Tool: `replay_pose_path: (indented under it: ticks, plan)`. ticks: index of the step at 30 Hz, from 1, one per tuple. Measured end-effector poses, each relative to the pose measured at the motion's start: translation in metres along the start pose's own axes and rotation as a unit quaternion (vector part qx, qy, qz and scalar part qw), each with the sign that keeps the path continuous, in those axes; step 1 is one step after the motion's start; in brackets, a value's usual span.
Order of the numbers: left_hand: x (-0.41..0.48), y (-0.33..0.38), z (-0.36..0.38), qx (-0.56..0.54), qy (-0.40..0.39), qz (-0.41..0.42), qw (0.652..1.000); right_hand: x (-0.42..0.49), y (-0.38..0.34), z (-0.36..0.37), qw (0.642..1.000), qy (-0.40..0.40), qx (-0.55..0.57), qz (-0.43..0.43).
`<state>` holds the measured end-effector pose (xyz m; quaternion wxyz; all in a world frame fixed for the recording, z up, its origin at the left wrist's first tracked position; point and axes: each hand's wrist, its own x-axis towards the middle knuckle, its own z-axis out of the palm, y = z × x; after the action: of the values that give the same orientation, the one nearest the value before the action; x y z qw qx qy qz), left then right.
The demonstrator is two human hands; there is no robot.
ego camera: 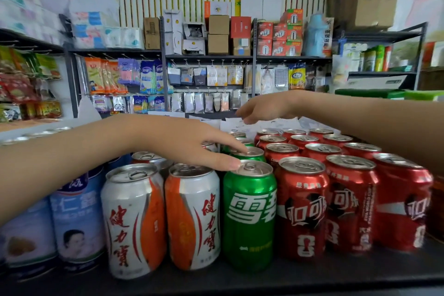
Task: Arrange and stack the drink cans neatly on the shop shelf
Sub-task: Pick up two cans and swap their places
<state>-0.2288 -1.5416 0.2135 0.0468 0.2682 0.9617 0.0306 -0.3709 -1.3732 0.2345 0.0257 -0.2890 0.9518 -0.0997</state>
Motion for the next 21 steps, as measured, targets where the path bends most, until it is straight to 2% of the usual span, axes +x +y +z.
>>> replay_pose_path:
  ticks: [3,8,14,18,21]
  plan:
    - [-0.003,0.005,0.000,0.037,0.018,-0.001,0.999,-0.045,-0.005,-0.012,0.999,0.045,0.011,-0.024]
    - [-0.011,0.031,0.004,0.066,0.030,0.013,0.997,-0.122,-0.007,-0.008,0.998,0.061,0.012,-0.029]
    - [-0.007,0.070,0.020,0.128,0.131,0.001,0.983,-0.187,0.002,0.015,0.993,0.080,-0.076,0.041]
    - [0.007,0.089,0.025,0.145,0.148,-0.008,0.978,-0.197,0.014,0.034,0.976,0.102,-0.172,0.085]
    - [0.017,0.100,0.025,0.180,0.136,-0.029,0.974,-0.196,0.022,0.041,0.972,0.129,-0.172,0.091]
